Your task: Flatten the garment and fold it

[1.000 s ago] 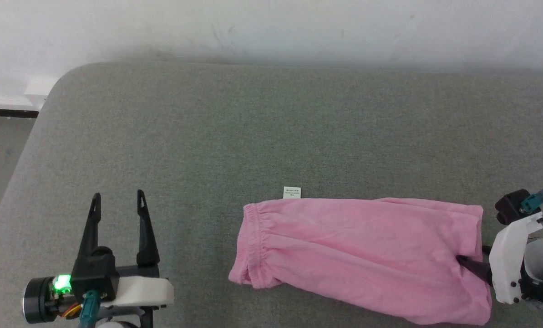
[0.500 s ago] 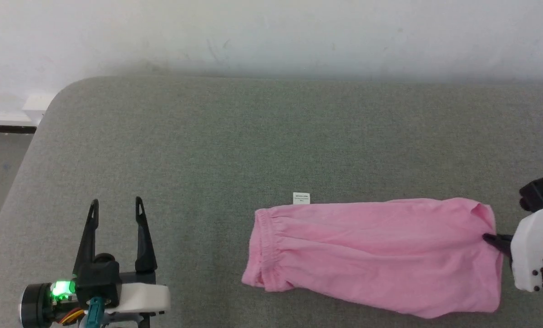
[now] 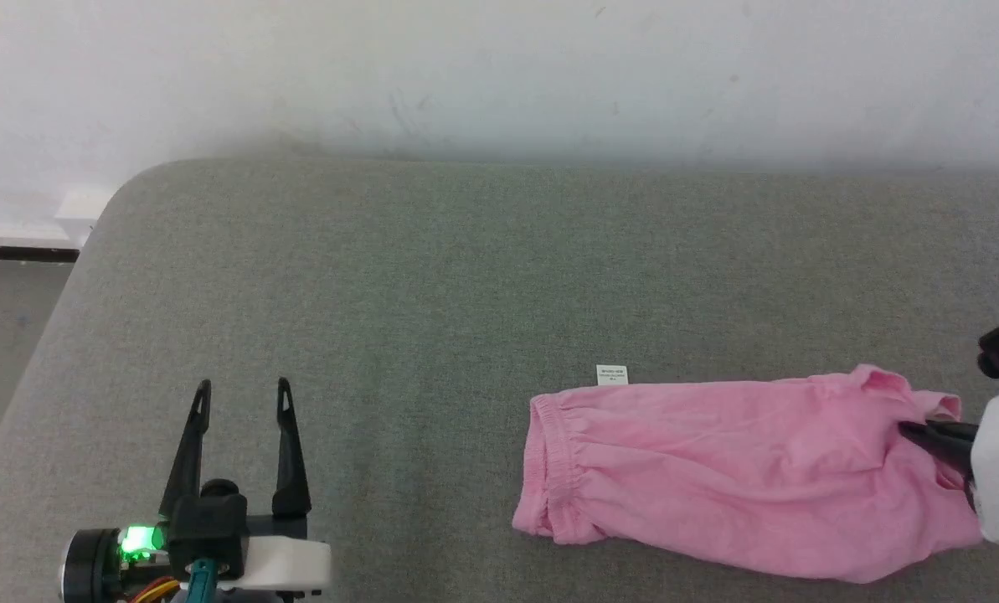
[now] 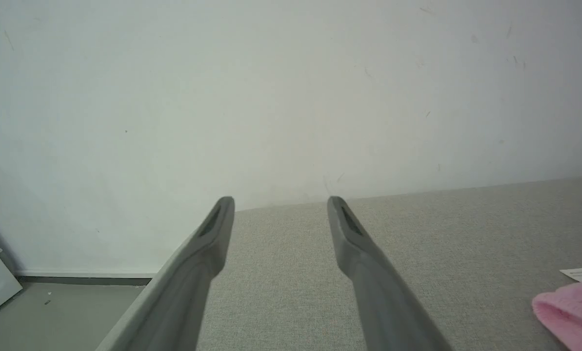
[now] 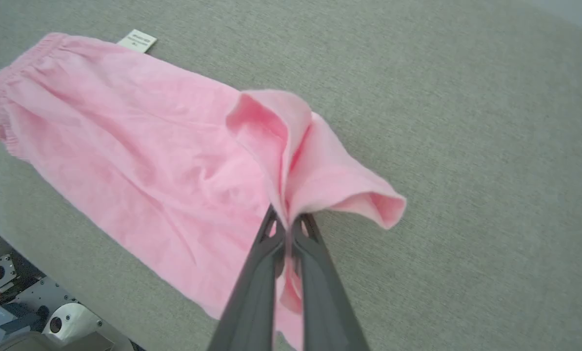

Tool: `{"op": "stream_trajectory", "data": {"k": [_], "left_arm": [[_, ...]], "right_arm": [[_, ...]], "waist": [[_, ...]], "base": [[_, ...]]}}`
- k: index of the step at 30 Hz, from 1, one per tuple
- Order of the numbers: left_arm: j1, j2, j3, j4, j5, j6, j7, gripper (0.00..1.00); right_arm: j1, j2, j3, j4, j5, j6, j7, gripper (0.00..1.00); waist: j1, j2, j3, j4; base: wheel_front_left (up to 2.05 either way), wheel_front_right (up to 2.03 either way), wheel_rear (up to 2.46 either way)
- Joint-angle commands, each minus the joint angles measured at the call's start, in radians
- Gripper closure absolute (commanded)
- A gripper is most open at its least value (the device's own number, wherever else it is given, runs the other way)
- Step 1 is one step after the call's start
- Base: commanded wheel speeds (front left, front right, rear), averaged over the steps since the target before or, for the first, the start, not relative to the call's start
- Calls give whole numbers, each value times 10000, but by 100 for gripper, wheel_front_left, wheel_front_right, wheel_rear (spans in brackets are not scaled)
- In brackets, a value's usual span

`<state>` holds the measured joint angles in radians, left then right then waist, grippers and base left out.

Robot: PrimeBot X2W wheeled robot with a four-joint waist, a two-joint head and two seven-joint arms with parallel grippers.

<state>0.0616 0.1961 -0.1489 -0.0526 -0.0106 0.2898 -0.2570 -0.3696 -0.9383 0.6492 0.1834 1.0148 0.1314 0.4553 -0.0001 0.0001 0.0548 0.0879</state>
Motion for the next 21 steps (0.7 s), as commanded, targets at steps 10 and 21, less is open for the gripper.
{"op": "stream_trajectory", "data": {"k": [10,21], "left_arm": [[-295,-181,-362,-88,126,-100,-47,0],[-1035,-438,-682,97,67,-201,-47,0]], "right_arm": [[-888,1119,598,-2999,-543,-7,1324,100],[-3154,3533,2611,-1261,-1024,-7,1864,100]], "waist": [[1,-1,440,349],[1,-1,1207,1031]], "base": [[0,0,0],[0,0,0]]}}
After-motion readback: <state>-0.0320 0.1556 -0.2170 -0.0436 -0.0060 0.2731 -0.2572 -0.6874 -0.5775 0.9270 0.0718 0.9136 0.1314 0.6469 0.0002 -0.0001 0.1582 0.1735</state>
